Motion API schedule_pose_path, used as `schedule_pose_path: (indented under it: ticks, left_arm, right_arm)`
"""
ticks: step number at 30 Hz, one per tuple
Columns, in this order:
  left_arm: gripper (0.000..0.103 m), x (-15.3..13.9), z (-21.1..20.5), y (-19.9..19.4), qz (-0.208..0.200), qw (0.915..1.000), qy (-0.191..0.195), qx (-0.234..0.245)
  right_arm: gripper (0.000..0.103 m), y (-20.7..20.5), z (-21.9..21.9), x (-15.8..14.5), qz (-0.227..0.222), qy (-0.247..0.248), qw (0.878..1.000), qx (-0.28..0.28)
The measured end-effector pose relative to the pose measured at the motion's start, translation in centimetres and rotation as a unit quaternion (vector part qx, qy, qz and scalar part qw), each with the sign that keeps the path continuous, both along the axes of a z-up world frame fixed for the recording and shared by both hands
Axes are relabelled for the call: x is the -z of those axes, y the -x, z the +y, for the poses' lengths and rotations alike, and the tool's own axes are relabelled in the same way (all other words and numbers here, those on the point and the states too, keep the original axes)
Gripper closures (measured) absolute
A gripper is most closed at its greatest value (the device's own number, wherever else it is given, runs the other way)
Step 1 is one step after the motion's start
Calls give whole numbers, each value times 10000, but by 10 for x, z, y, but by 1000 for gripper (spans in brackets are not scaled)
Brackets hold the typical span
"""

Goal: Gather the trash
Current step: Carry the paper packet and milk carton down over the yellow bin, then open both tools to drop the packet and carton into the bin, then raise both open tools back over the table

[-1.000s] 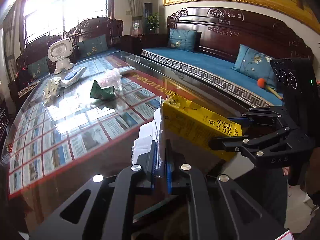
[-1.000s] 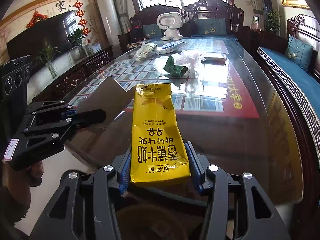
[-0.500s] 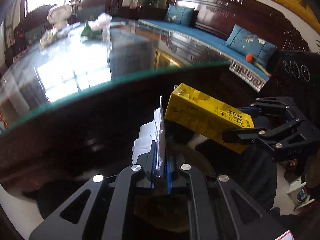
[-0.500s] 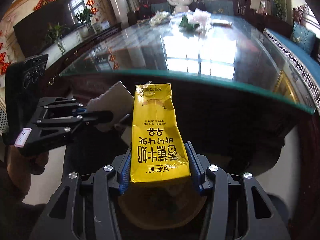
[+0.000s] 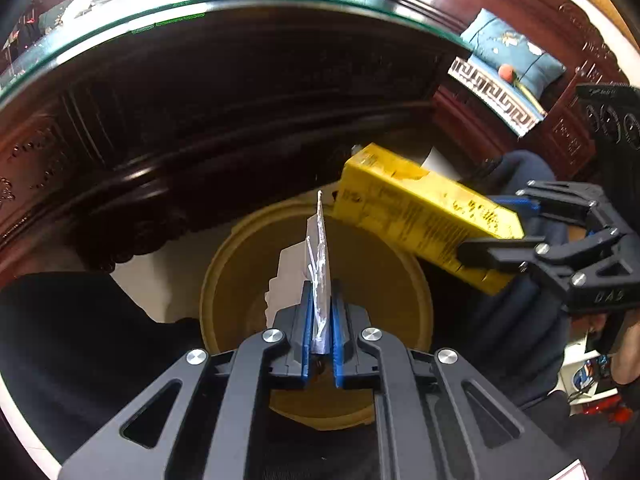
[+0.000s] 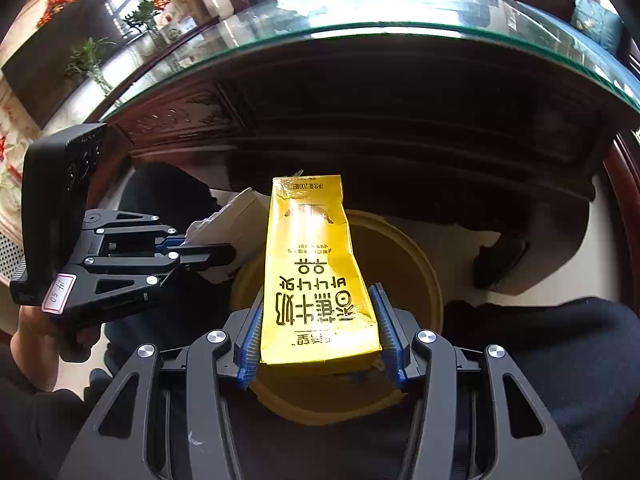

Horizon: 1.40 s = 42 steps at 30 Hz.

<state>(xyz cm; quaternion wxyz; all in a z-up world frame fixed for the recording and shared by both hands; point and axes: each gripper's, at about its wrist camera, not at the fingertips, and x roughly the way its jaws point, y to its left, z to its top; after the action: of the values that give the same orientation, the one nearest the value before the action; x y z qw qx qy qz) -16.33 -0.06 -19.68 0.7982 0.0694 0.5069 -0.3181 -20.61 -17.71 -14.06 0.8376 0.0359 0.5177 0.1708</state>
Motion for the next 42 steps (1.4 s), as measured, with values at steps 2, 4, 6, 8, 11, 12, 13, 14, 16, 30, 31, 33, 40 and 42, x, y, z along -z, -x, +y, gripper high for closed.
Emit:
schedule_pose_path:
  ticks: [2, 4, 6, 8, 11, 12, 13, 14, 16, 30, 31, 33, 40, 42]
  left_arm:
    - [94, 9, -5, 0, 77, 9999, -82, 40]
    - [95, 17, -8, -1, 215, 9997, -105, 66]
    - [94, 25, -11, -3, 319, 9993, -145, 94]
    - [93, 32, -15, -3, 420, 9988, -185, 182]
    - [66, 36, -20, -2, 395, 9985, -235, 283]
    - [56, 37, -20, -2, 394, 9986, -225, 269]
    - [54, 38, -20, -3, 401, 9987, -208, 235]
    - [54, 39, -20, -4, 442, 9986, -190, 225]
    - [53, 41, -18, -5, 488, 9985, -171, 182]
    - [44, 31, -1, -15, 250, 9988, -364, -206]
    - [44, 30, 0, -15, 249, 9988, -349, -217]
    - [44, 29, 1, -17, 239, 9989, -327, -239]
    - [30, 12, 1, -15, -246, 9976, -417, -488]
    - [30, 4, 4, -15, -353, 9975, -315, -517]
  right_arm:
    - [55, 2, -3, 4, 24, 32, 10000, 39]
    - [55, 0, -3, 8, 75, 54, 10000, 31]
    - [55, 3, -3, 12, 143, 61, 9999, 13]
    - [55, 3, -4, 16, 199, 74, 9998, -6]
    - [55, 2, -5, 20, 257, 74, 9996, 1]
    - [55, 1, -5, 20, 265, 83, 9996, 16]
    - [55, 0, -6, 21, 283, 81, 9996, 23]
    - [55, -1, -7, 23, 299, 77, 9995, 31]
    - [55, -2, -7, 24, 332, 83, 9994, 32]
    - [38, -8, -2, 31, 479, -53, 9988, -65]
    - [38, -9, -1, 30, 470, -42, 9988, -87]
    - [38, -9, 1, 28, 442, -13, 9990, -115]
    - [38, -13, 4, 24, 476, 25, 9987, -190]
    - [38, -16, 6, 20, 473, 69, 9987, -198]
